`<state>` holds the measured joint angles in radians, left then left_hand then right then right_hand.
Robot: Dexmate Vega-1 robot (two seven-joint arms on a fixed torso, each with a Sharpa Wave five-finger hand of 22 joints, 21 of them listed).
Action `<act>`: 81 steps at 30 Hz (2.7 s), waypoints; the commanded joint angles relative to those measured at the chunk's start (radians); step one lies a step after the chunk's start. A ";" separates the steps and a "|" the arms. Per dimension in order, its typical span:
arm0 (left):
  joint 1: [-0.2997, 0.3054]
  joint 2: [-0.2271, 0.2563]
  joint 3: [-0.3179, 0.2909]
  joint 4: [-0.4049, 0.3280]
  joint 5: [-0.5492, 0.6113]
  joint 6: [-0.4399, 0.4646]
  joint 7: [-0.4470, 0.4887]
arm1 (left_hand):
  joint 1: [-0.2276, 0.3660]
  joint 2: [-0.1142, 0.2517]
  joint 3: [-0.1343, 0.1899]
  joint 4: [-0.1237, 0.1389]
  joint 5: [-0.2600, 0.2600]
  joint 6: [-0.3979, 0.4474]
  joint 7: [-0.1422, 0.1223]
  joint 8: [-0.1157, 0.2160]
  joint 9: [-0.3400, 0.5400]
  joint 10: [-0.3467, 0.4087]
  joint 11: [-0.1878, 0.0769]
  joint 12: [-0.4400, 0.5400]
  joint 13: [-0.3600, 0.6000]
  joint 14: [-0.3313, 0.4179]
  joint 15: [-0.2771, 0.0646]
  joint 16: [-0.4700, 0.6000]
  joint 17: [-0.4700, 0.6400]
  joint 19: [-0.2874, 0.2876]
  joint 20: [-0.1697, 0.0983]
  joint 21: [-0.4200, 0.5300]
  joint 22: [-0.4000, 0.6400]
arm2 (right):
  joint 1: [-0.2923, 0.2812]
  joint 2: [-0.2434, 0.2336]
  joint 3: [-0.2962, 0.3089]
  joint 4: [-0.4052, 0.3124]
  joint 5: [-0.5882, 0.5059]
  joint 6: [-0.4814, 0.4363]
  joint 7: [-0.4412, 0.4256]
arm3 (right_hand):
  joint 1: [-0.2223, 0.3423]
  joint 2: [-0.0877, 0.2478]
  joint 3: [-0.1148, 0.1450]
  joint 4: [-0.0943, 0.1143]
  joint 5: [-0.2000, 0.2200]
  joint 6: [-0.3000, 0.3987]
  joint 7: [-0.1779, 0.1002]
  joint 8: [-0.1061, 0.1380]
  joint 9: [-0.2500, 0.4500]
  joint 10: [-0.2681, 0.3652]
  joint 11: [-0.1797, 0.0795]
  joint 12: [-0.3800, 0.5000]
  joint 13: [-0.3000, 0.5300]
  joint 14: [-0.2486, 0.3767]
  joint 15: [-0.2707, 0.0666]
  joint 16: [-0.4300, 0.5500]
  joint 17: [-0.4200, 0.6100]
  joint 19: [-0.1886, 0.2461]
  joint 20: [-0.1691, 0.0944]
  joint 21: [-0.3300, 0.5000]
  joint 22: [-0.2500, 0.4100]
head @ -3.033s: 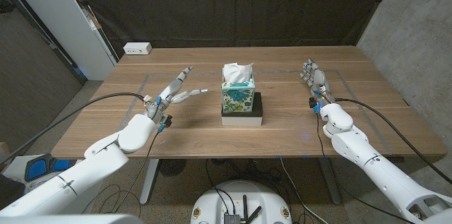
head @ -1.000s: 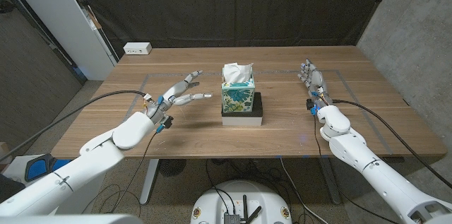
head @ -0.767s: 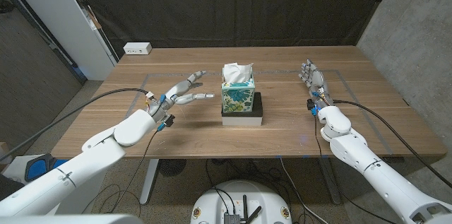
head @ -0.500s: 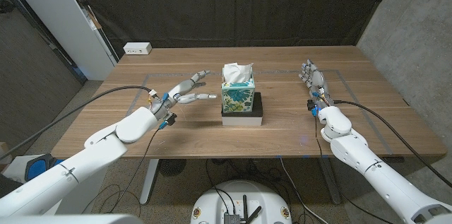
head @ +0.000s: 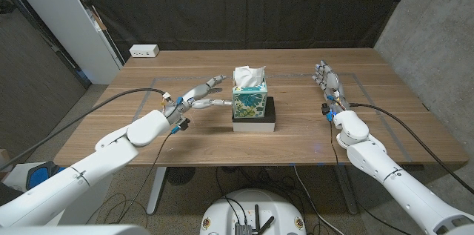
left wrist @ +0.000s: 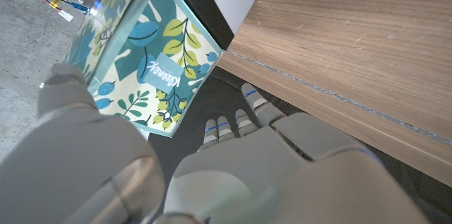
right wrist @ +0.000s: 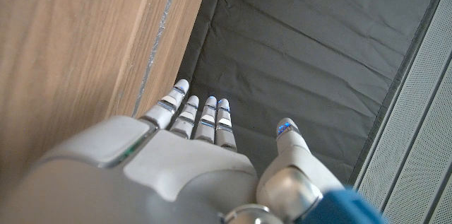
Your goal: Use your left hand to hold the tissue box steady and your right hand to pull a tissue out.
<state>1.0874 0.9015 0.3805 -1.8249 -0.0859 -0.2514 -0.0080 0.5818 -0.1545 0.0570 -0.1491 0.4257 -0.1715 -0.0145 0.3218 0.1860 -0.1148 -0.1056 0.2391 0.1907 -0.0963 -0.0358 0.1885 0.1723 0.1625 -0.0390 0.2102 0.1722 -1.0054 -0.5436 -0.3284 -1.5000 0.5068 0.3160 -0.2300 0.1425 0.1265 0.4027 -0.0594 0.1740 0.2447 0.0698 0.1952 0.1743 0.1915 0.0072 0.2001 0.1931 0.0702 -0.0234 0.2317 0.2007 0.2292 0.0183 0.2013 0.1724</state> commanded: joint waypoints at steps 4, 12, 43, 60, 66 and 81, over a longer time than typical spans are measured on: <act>-0.090 -0.040 0.065 0.061 -0.016 -0.017 -0.058 | 0.015 0.001 -0.007 0.000 0.009 -0.050 0.001 -0.003 0.002 0.001 -0.002 -0.003 0.001 0.004 -0.031 -0.002 0.000 0.004 -0.036 -0.005 0.000 | -0.016 -0.019 0.013 -0.032 -0.001 -0.004 0.001 | -0.006 -0.003 -0.001 -0.004 0.002 0.009 0.002 -0.003 0.006 0.009 0.000 0.000 0.004 0.008 0.006 -0.003 0.003 0.003 0.005 -0.004 0.002; -0.138 -0.061 0.098 0.095 -0.013 -0.025 -0.092 | 0.023 0.005 -0.011 0.002 0.012 -0.065 -0.002 -0.013 0.003 -0.011 0.000 -0.013 0.001 0.000 -0.030 -0.005 0.000 0.002 -0.035 -0.009 0.001 | -0.036 -0.025 0.023 -0.048 -0.008 0.007 -0.011 | -0.006 -0.003 -0.002 -0.005 0.002 0.008 0.003 -0.003 0.006 0.009 0.000 0.000 0.004 0.009 0.007 -0.004 0.002 0.003 0.005 -0.004 0.002; -0.218 -0.104 0.150 0.130 -0.042 -0.013 -0.150 | 0.352 0.133 0.012 -0.003 -0.102 0.371 -0.053 0.206 0.062 0.467 -0.046 0.073 0.045 0.490 -0.124 0.058 0.011 0.238 0.014 0.020 0.013 | -0.029 -0.037 0.028 -0.051 -0.038 -0.019 -0.031 | -0.006 -0.012 -0.005 -0.015 0.001 0.008 0.007 -0.004 0.006 0.009 0.000 -0.002 0.004 0.011 0.013 -0.008 0.000 0.005 0.008 -0.004 0.002; -0.199 -0.085 0.135 0.097 -0.067 0.009 -0.142 | 0.365 0.170 0.032 0.003 -0.164 0.368 -0.044 0.229 0.079 0.475 -0.041 0.077 0.069 0.502 -0.124 0.057 0.019 0.248 0.020 0.024 0.018 | -0.014 -0.036 0.018 -0.040 -0.048 -0.022 -0.027 | -0.006 -0.010 -0.005 -0.018 0.001 0.007 0.007 -0.004 0.006 0.008 0.000 -0.002 0.004 0.012 0.013 -0.010 0.000 0.003 0.008 -0.005 0.002; -0.191 -0.085 0.109 0.099 -0.127 -0.003 -0.149 | 0.368 0.180 0.037 0.004 -0.176 0.367 -0.038 0.234 0.082 0.475 -0.037 0.077 0.075 0.509 -0.124 0.059 0.021 0.254 0.007 0.026 0.019 | -0.021 -0.043 0.020 -0.051 -0.044 -0.033 -0.025 | -0.007 -0.010 -0.006 -0.019 0.001 0.007 0.007 -0.004 0.006 0.009 0.000 -0.002 0.004 0.012 0.012 -0.010 0.000 0.002 0.007 -0.005 0.002; -0.164 -0.030 0.056 0.007 -0.202 0.048 -0.167 | 0.406 0.221 0.073 -0.005 -0.226 0.354 0.005 0.262 0.099 0.474 0.000 0.076 0.106 0.583 -0.136 0.084 0.032 0.395 0.018 0.071 0.014 | -0.034 -0.054 0.023 -0.074 -0.036 -0.046 -0.024 | -0.002 -0.013 -0.005 -0.027 0.001 0.007 0.008 -0.004 0.006 0.009 0.000 -0.003 0.004 0.012 0.013 -0.013 -0.002 -0.001 0.009 -0.006 0.002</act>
<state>0.9066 0.8396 0.4752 -1.7675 -0.2094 -0.2316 -0.1479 0.9777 0.0525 0.1201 -0.1531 0.2045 0.1806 -0.0228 0.5737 0.2808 0.3580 -0.1172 0.3080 0.2898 0.4618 -0.0424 0.2630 0.1961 0.5279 -0.0178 0.2708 0.1856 -1.0315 -0.5892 -0.3072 -1.5585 0.4655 0.2811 -0.2568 0.1333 0.1173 0.3971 -0.0816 0.1740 0.2483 0.0735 0.1952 0.1790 0.1913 0.0071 0.2002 0.1930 0.0774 -0.0161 0.2233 0.1951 0.2254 0.0218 0.1951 0.1724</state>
